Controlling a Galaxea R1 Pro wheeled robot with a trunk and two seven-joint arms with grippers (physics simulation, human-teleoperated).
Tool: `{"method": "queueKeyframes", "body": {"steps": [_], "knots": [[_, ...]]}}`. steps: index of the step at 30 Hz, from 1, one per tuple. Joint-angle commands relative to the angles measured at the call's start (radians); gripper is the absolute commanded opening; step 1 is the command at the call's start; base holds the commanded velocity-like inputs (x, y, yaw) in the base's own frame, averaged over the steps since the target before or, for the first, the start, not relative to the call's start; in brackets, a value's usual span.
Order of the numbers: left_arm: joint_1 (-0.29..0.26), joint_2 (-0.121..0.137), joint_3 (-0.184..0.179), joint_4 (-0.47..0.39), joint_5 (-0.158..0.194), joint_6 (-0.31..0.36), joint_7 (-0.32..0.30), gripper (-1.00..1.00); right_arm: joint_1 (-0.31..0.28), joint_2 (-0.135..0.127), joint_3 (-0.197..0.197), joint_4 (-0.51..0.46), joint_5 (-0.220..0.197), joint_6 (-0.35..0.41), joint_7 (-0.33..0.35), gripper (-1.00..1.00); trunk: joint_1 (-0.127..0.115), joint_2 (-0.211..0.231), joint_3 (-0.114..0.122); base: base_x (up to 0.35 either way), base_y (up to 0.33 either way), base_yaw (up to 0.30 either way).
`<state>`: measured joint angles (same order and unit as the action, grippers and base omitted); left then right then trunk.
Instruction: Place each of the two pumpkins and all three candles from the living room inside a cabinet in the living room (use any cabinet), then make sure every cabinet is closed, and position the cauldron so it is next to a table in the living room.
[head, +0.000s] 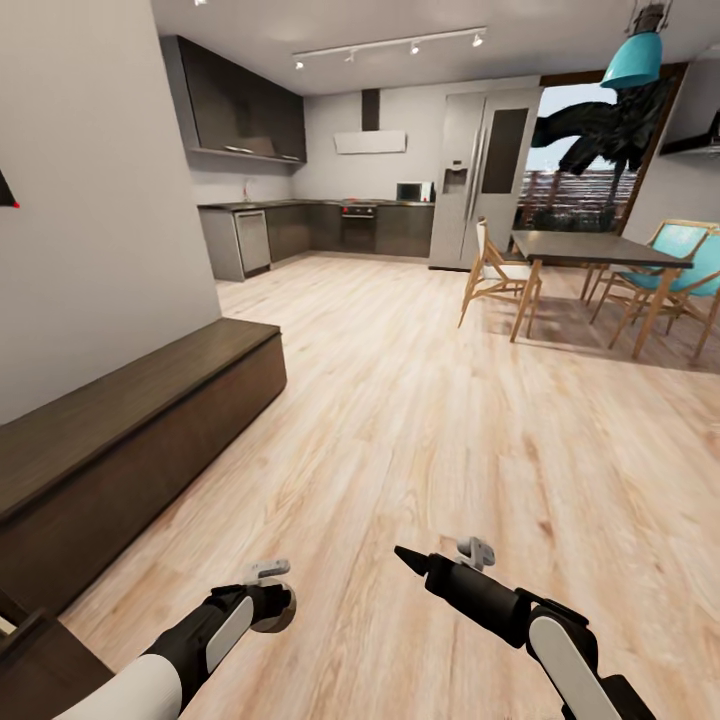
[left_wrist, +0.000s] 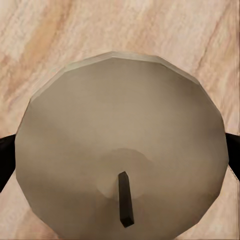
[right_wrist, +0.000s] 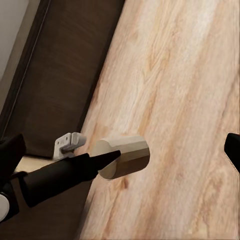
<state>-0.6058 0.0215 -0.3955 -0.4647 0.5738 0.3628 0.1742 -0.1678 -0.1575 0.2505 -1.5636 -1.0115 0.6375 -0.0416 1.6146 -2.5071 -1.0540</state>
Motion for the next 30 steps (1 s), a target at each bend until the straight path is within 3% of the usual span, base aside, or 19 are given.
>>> {"method": "queueKeyframes", "body": {"steps": [1, 19, 23, 30], "knots": [[0.000, 0.002, -0.008, -0.003, 0.011, 0.004, 0.008, -1.00, -0.001, -0.001, 0.001, 0.000, -0.006, 0.002, -0.004, 1.00, 0.000, 0.000, 0.000, 0.000, 0.000, -0.270], [0.000, 0.002, -0.008, -0.003, 0.011, 0.004, 0.007, -1.00, -0.001, -0.001, 0.000, 0.000, -0.006, 0.002, -0.004, 1.00, 0.000, 0.000, 0.011, 0.000, 0.000, -0.273], [0.000, 0.002, -0.008, -0.003, 0.011, 0.004, 0.007, -1.00, -0.001, 0.000, -0.028, 0.005, -0.006, 0.004, -0.003, 1.00, 0.000, 0.000, 0.013, 0.000, 0.000, -0.280], [0.000, 0.002, -0.008, -0.003, 0.011, 0.004, 0.007, -1.00, -0.001, 0.000, -0.043, 0.010, -0.009, 0.005, -0.002, 1.00, 0.000, 0.000, 0.013, 0.000, 0.000, -0.282]]}}
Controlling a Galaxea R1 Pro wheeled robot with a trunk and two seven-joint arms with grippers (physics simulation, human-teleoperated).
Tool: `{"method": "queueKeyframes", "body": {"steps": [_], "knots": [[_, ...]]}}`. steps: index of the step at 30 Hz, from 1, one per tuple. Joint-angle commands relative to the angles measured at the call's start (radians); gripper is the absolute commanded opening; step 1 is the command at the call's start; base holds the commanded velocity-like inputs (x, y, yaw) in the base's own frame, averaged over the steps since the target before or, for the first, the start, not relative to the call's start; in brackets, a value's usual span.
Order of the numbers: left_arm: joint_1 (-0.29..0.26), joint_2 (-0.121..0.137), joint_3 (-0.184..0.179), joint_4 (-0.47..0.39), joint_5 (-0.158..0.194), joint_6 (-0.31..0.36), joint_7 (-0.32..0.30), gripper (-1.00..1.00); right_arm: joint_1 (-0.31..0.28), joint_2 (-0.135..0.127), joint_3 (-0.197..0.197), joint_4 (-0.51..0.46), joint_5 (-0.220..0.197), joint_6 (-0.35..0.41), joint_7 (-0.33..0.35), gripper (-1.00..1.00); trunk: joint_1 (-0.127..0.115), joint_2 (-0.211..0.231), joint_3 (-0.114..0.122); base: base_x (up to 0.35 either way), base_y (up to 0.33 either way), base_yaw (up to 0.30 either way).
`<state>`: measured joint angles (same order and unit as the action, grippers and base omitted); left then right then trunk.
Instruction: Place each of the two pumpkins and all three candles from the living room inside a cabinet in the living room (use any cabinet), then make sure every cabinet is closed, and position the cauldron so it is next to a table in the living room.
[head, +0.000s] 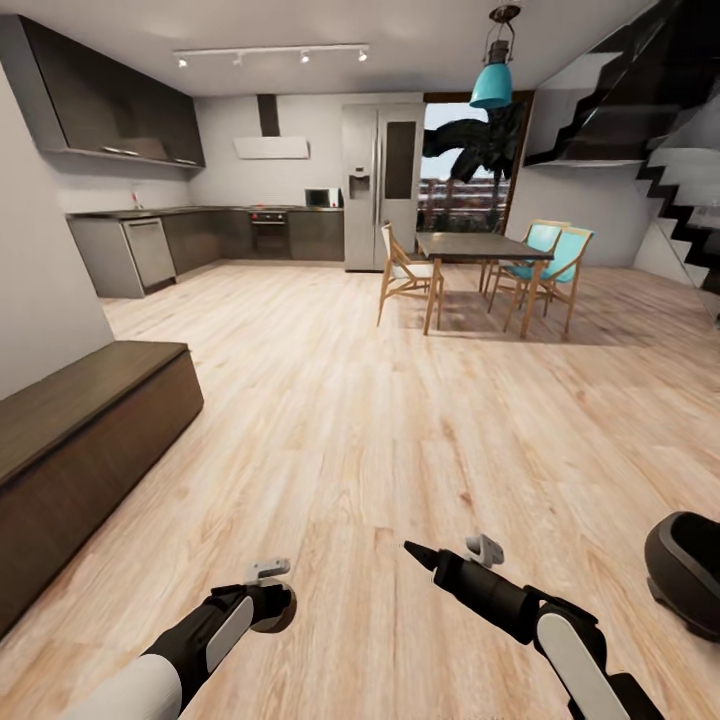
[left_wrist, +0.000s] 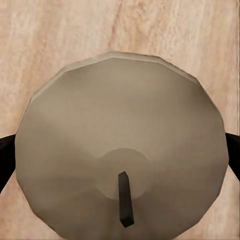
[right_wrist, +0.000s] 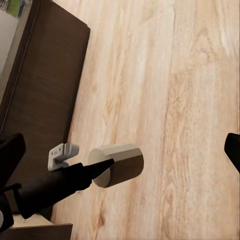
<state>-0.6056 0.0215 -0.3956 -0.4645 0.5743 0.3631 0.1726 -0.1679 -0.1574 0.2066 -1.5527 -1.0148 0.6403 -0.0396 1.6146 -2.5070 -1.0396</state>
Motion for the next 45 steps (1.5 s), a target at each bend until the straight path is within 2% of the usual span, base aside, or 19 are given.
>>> {"method": "queueKeyframes", "body": {"steps": [1, 7, 12, 14, 19, 24, 31, 37, 45], "knots": [[0.000, 0.002, -0.008, -0.003, 0.010, 0.003, 0.008, -1.00, -0.001, -0.001, 0.000, -0.001, -0.006, 0.002, -0.001, 1.00, 0.000, 0.000, -0.001, 0.000, 0.000, -0.212], [0.000, 0.002, -0.008, -0.003, 0.010, 0.003, 0.008, -1.00, -0.001, -0.003, -0.003, 0.004, -0.062, 0.005, 0.008, 1.00, 0.000, 0.000, -0.007, 0.000, 0.000, -0.095], [0.000, 0.002, -0.008, -0.003, 0.010, 0.003, 0.010, -1.00, -0.004, -0.003, -0.005, 0.055, -0.085, 0.034, 0.010, 1.00, 0.000, 0.000, -0.015, 0.000, 0.000, -0.017], [0.000, 0.001, -0.008, -0.003, 0.010, 0.003, 0.010, -1.00, -0.005, -0.004, -0.010, 0.070, -0.087, 0.048, 0.010, 1.00, 0.000, 0.000, -0.018, 0.000, 0.000, -0.004], [0.000, 0.001, -0.008, -0.003, 0.010, 0.001, 0.011, -1.00, -0.009, -0.003, -0.074, 0.085, -0.088, 0.062, 0.012, 1.00, 0.000, 0.000, -0.026, 0.020, 0.000, -0.001], [0.000, 0.001, -0.008, -0.003, 0.010, -0.008, 0.011, -1.00, -0.010, -0.003, -0.099, 0.097, -0.089, 0.065, 0.012, 1.00, 0.000, 0.000, -0.034, 0.176, 0.000, 0.000], [0.000, 0.003, -0.008, -0.003, 0.010, -0.011, 0.011, -1.00, -0.006, -0.002, -0.103, 0.101, -0.090, 0.060, 0.023, 1.00, 0.000, 0.000, -0.043, 0.307, 0.010, 0.000], [0.000, 0.003, -0.008, -0.003, 0.010, -0.012, 0.010, -1.00, -0.003, -0.002, -0.104, 0.101, -0.090, 0.057, 0.054, 1.00, 0.000, 0.000, -0.044, 0.333, 0.072, 0.000], [0.000, 0.003, -0.008, -0.003, 0.010, -0.011, 0.010, -1.00, -0.002, -0.002, -0.104, 0.101, -0.090, 0.056, 0.060, 1.00, 0.000, 0.000, -0.044, 0.336, 0.088, -0.042]]}}
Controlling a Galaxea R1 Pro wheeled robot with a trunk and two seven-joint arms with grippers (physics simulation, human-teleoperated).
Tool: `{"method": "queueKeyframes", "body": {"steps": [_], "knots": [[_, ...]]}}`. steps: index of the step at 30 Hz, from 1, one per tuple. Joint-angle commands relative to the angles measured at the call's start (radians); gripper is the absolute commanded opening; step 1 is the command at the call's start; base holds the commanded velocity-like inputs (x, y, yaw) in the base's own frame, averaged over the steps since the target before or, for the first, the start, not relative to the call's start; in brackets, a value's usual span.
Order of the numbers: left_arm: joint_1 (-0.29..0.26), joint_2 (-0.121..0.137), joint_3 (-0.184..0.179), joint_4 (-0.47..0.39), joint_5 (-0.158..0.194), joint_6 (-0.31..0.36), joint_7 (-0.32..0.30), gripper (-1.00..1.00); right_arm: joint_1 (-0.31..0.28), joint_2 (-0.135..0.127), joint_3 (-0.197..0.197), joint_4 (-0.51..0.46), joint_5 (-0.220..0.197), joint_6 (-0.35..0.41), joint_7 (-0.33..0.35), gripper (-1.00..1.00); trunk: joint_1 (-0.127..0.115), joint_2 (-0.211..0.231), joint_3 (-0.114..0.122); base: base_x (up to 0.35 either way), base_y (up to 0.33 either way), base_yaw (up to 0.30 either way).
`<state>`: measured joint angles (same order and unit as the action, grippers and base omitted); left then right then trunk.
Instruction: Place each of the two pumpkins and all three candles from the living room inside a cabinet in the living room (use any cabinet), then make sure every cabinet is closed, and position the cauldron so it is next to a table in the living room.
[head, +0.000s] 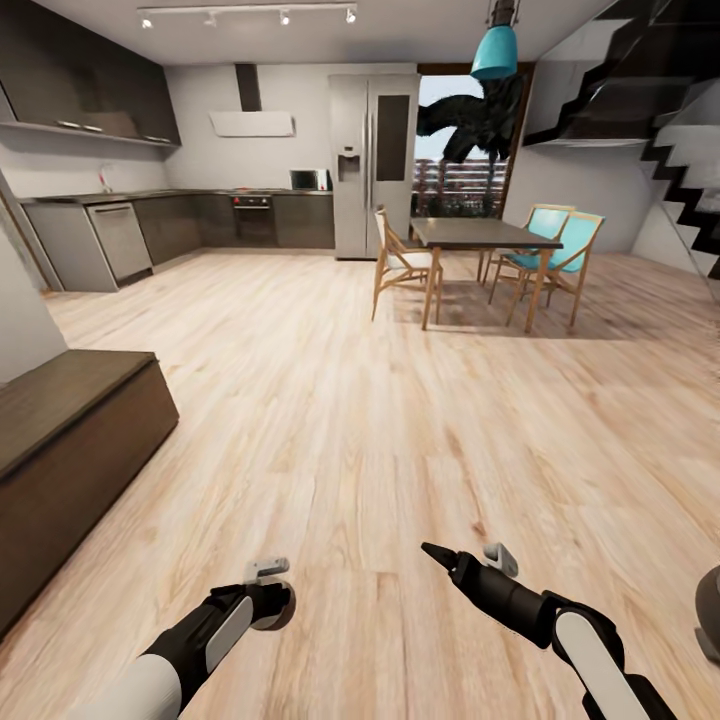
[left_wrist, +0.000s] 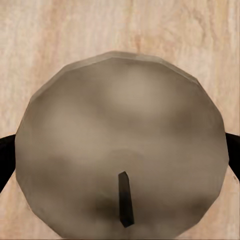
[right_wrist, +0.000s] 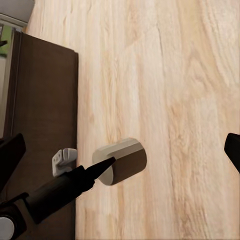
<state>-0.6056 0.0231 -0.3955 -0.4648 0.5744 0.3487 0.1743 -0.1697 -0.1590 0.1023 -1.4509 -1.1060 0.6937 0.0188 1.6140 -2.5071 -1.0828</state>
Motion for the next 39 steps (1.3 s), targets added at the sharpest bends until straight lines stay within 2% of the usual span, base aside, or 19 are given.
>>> {"method": "queueKeyframes", "body": {"steps": [1, 11, 39], "knots": [[0.000, 0.001, -0.008, -0.003, 0.010, 0.004, 0.008, -1.00, -0.001, -0.001, 0.000, 0.000, 0.002, 0.003, 0.002, 1.00, 0.000, 0.000, -0.001, 0.336, 0.101, -0.202], [0.000, 0.001, -0.009, -0.003, 0.010, 0.003, 0.005, -1.00, -0.001, -0.001, 0.000, 0.000, 0.002, 0.001, 0.003, 1.00, 0.000, 0.000, -0.001, 0.336, 0.112, -0.236], [0.000, 0.001, -0.009, -0.003, 0.010, 0.003, 0.007, -1.00, -0.001, 0.000, 0.000, 0.007, 0.002, 0.001, 0.005, 1.00, 0.000, 0.000, -0.009, 0.332, 0.140, -0.113]]}}
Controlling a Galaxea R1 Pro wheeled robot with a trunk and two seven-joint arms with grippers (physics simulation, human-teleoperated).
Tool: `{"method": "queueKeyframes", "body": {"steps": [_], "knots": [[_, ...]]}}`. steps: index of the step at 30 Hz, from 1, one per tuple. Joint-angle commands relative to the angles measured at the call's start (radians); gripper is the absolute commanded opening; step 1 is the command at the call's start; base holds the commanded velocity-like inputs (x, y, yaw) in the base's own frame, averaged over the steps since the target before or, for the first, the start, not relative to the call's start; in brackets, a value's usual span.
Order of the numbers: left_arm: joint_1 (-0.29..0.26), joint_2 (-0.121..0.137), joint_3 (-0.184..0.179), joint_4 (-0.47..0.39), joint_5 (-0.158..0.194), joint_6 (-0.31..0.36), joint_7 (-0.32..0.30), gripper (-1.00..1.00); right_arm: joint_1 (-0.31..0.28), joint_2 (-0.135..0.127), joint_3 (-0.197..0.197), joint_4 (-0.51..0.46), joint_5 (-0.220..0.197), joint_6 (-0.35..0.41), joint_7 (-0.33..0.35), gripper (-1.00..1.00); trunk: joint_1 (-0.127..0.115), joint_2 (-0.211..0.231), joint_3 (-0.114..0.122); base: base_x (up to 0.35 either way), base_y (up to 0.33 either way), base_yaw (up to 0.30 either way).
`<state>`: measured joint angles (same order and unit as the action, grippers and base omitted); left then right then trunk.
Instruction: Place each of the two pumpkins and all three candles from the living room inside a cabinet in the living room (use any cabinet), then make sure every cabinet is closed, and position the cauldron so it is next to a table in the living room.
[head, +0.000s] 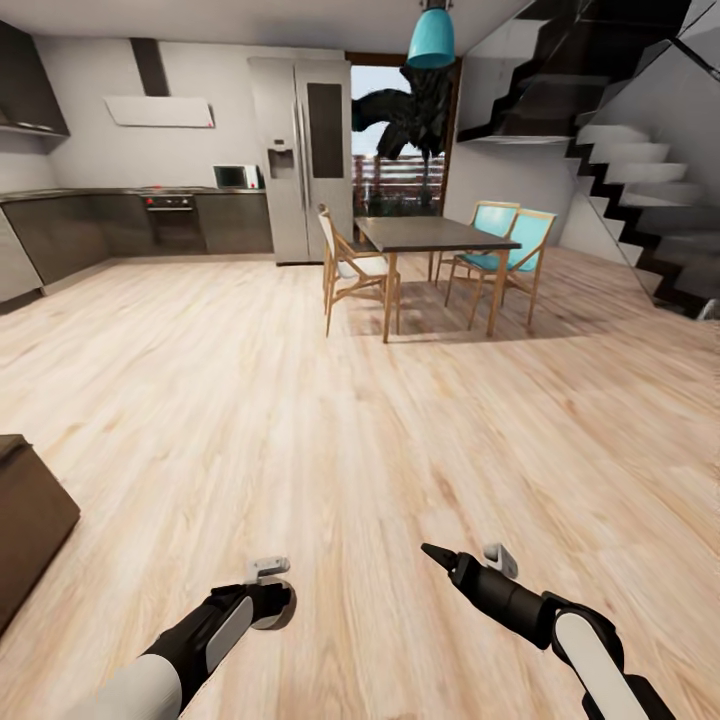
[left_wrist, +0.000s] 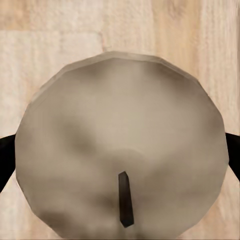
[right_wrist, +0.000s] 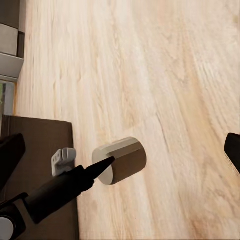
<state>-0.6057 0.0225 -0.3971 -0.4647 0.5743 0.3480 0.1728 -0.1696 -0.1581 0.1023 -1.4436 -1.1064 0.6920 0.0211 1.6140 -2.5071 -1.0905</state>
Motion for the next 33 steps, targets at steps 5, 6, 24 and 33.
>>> {"method": "queueKeyframes", "body": {"steps": [5, 6, 24, 33], "knots": [[0.000, 0.002, -0.008, -0.003, 0.010, 0.003, 0.008, -1.00, -0.001, -0.001, 0.000, 0.002, 0.002, 0.003, 0.011, 1.00, 0.000, 0.000, -0.003, 0.328, 0.156, -0.256], [0.000, 0.002, -0.008, -0.003, 0.010, 0.003, 0.008, -1.00, -0.001, -0.001, 0.000, 0.002, 0.002, 0.003, 0.014, 1.00, 0.000, 0.000, -0.004, 0.327, 0.155, -0.264], [0.000, 0.002, -0.008, -0.003, 0.010, 0.003, 0.007, -1.00, -0.001, -0.001, -0.022, 0.015, 0.002, 0.004, 0.039, 1.00, 0.000, 0.000, -0.016, 0.102, 0.057, -0.268], [0.000, 0.001, -0.008, -0.003, 0.010, 0.003, 0.008, -1.00, -0.001, -0.001, -0.022, 0.016, 0.002, 0.004, 0.039, 1.00, 0.000, 0.000, -0.019, 0.224, 0.185, -0.152]]}}
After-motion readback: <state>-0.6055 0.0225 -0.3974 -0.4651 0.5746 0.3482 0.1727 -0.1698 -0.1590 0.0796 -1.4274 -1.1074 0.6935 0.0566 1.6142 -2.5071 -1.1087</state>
